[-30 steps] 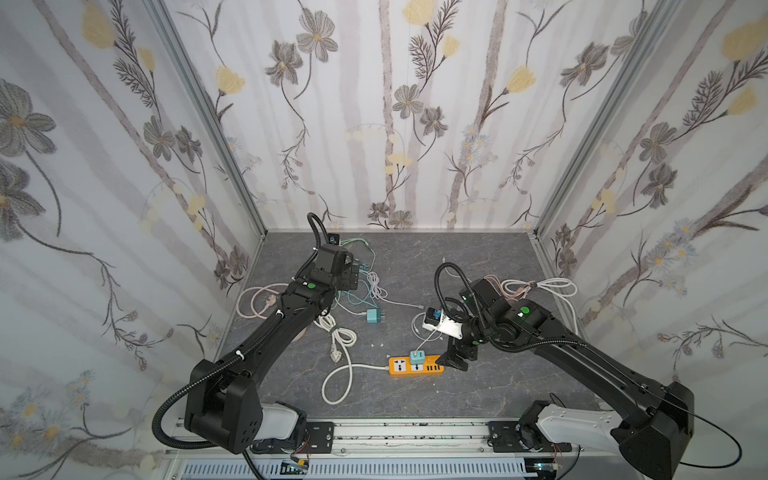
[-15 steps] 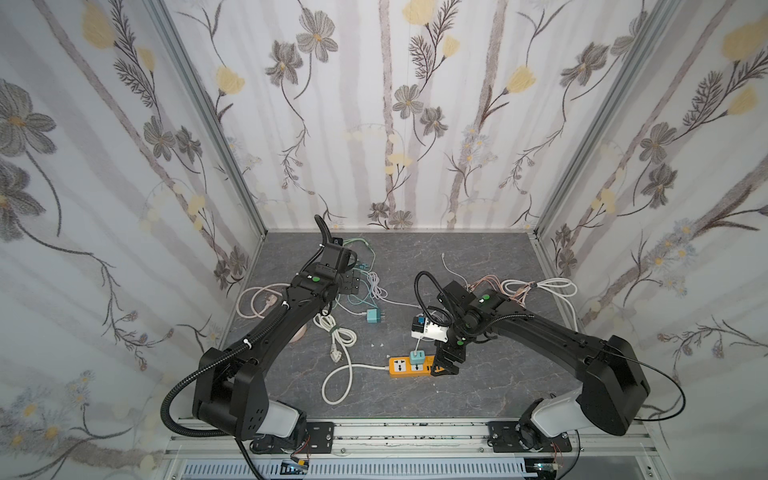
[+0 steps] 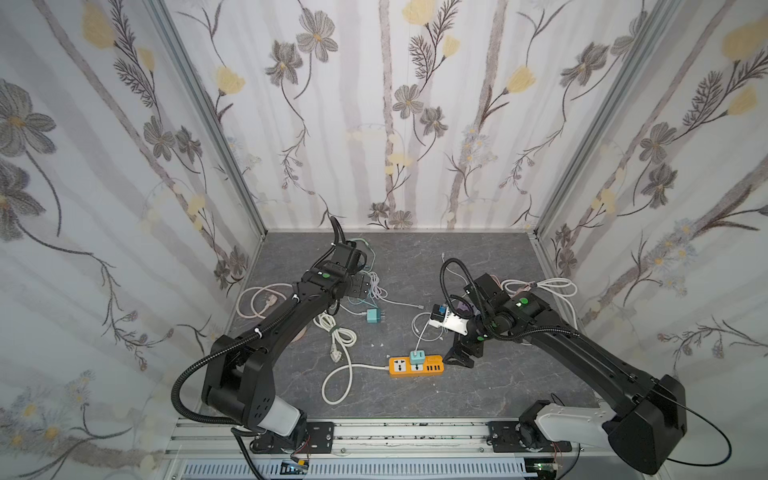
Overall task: Insert the plug
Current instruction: 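Open the right gripper and lift it off the seated teal charger, then lower the left gripper onto a second teal charger while the right withdraws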
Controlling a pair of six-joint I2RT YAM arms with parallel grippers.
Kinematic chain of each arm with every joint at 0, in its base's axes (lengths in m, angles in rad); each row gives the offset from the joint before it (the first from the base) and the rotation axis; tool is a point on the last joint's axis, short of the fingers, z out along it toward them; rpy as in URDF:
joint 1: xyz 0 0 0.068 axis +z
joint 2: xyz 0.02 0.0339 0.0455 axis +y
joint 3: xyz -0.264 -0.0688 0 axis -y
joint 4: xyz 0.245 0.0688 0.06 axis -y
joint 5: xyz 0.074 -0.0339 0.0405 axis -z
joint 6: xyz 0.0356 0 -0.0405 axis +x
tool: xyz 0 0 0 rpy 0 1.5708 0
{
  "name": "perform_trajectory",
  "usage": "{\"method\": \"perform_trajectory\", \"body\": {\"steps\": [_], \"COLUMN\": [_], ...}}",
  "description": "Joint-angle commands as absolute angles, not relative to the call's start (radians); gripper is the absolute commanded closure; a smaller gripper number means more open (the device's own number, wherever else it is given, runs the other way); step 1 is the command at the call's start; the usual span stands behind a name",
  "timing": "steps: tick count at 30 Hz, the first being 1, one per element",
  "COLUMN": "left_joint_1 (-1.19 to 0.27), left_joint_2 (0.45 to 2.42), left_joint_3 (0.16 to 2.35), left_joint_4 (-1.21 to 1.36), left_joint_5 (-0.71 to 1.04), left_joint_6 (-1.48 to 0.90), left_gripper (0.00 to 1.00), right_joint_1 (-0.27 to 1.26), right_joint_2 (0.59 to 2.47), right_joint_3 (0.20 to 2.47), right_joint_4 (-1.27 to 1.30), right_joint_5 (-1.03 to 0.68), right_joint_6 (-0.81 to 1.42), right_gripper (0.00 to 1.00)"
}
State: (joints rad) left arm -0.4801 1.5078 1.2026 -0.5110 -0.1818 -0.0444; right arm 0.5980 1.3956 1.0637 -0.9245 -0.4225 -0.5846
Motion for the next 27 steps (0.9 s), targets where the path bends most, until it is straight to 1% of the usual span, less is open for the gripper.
{"method": "perform_trajectory", "body": {"steps": [1, 3, 5, 7, 9, 10, 12, 14, 16, 18, 22, 24, 27], "left_joint_1": [-0.540, -0.560, -0.560, -0.560, -0.556, -0.553, -0.557, -0.560, -0.559, -0.561, -0.569, -0.566, -0.557], "left_joint_2": [1.503, 1.510, 1.535, 1.563, 1.609, 1.647, 1.712, 1.737, 1.735, 1.739, 1.752, 1.771, 1.806], "left_joint_3": [1.205, 1.202, 1.224, 1.240, 1.261, 1.278, 1.288, 1.265, 1.239, 1.234, 1.191, 1.179, 1.208], "left_joint_4": [-0.471, -0.452, -0.485, -0.530, -0.596, -0.640, -0.703, -0.710, -0.698, -0.696, -0.622, -0.587, -0.608], "left_joint_5": [-0.096, -0.117, -0.132, -0.133, -0.146, -0.111, -0.089, -0.086, -0.087, -0.046, 0.065, 0.098, 0.055], "left_joint_6": [0.049, 0.065, 0.050, 0.025, -0.064, -0.118, -0.200, -0.290, -0.387, -0.466, -0.592, -0.641, -0.709], "left_gripper": [0.00, 0.00, 0.00, 0.00, 0.00, 0.03, 0.09, 0.10, 0.11, 0.13, 0.16, 0.22, 0.34], "right_joint_1": [0.569, 0.551, 0.528, 0.516, 0.513, 0.508, 0.499, 0.493, 0.491, 0.489, 0.489, 0.488, 0.488], "right_joint_2": [1.381, 1.367, 1.338, 1.291, 1.211, 1.164, 1.072, 0.988, 0.933, 0.902, 0.904, 0.914, 0.920], "right_joint_3": [1.074, 1.081, 1.086, 1.073, 1.013, 0.975, 0.879, 0.800, 0.761, 0.740, 0.747, 0.752, 0.749], "right_joint_4": [-0.898, -0.899, -0.876, -0.794, -0.589, -0.482, -0.289, -0.105, -0.009, 0.029, -0.006, -0.022, -0.015], "right_joint_5": [-0.472, -0.510, -0.566, -0.549, -0.382, -0.312, -0.243, -0.150, -0.063, 0.015, 0.114, 0.144, 0.186], "right_joint_6": [-0.623, -0.623, -0.599, -0.534, -0.374, -0.324, -0.259, -0.167, -0.099, -0.055, -0.037, -0.024, -0.009], "right_gripper": [0.01, 0.01, 0.01, 0.01, 0.01, 0.01, 0.00, 0.01, 0.01, 0.01, 0.01, 0.01, 0.01]}}
